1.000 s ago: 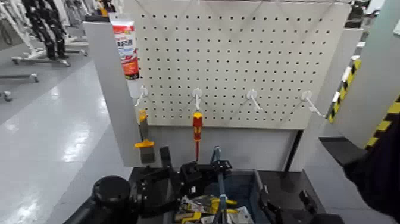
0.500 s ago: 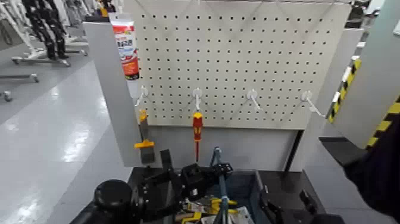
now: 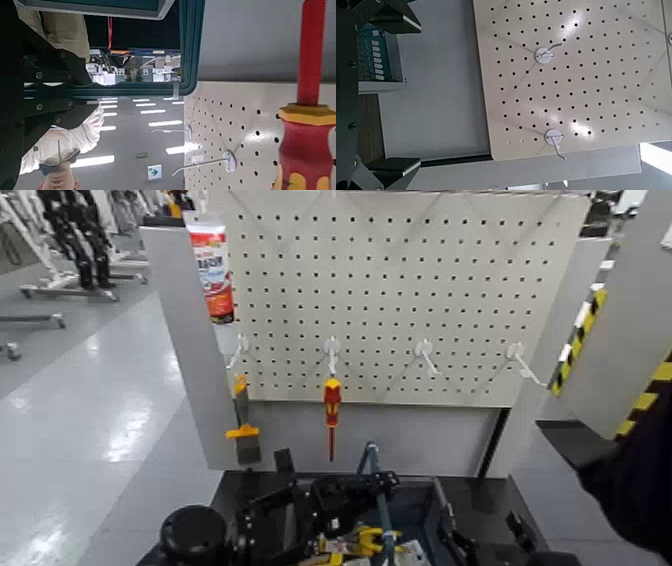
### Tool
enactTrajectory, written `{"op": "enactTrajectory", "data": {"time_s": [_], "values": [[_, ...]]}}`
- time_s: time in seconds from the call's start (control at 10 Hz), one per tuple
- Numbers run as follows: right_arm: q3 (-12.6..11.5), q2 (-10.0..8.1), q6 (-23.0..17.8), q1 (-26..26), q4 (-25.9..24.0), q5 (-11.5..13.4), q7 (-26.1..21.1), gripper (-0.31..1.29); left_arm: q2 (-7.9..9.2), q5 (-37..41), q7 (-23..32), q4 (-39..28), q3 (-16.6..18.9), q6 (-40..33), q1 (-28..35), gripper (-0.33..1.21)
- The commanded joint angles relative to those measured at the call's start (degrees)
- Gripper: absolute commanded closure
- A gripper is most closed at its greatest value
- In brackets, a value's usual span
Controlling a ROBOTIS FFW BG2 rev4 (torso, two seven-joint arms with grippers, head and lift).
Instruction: Grasp the handle of the crate.
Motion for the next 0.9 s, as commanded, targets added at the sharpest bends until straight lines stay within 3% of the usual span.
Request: {"op": "enactTrajectory", "data": {"time_s": [0.1,0.9], "values": [[-0.2,0.0,-0.13,0.11,0.0,0.06,0.0,0.13,0.35,0.3,0.26,-3.21,0.46,-0.04,2.41,1.19],[-0.46,-0.09,-0.66,0.29,0.09,0.06,-0.09,0.13,2.9,3.2,5.53,-16.48,3.37,2.51,9.79,1.19]]}}
